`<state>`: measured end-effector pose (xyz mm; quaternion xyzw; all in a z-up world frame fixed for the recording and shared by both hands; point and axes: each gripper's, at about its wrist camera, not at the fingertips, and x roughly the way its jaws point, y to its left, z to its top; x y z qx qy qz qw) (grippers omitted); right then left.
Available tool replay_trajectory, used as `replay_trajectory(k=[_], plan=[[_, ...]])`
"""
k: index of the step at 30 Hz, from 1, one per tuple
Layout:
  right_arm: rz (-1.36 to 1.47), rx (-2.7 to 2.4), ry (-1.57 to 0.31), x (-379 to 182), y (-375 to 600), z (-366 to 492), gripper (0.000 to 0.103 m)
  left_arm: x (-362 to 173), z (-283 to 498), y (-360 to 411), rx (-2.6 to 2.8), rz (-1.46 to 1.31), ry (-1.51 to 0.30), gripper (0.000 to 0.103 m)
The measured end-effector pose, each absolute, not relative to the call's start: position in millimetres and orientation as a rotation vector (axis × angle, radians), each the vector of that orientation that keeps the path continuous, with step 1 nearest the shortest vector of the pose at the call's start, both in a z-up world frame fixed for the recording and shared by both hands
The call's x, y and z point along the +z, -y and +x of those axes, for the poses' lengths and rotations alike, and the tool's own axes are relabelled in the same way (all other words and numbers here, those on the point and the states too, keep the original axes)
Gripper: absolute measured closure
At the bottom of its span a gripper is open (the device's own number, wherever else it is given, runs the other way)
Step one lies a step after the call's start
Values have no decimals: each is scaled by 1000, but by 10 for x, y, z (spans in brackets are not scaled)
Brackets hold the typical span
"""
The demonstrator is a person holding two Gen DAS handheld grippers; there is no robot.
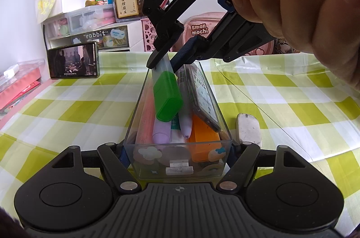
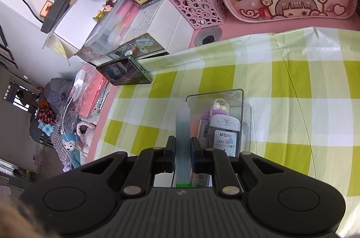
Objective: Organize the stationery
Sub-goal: 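Lower the green highlighter into the clear box with the right tool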
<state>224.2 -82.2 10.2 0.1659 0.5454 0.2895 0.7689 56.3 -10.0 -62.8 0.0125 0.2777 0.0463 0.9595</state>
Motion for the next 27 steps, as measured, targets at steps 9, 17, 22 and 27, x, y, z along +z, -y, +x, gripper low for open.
replay_trajectory(k=[9, 17, 22, 27], plan=[[394, 638, -1172, 105, 878, 2238, 70, -628, 563, 100, 94, 25, -563, 30], [414, 641, -1150, 135, 937, 2214, 70, -629, 561, 103, 94, 25, -563, 30], [436, 646, -1155, 147, 956, 2221, 70, -630, 561, 103, 94, 26, -563, 30], [427, 647, -1176, 103, 904, 2231, 70, -629, 561, 103, 94, 26, -563, 30]])
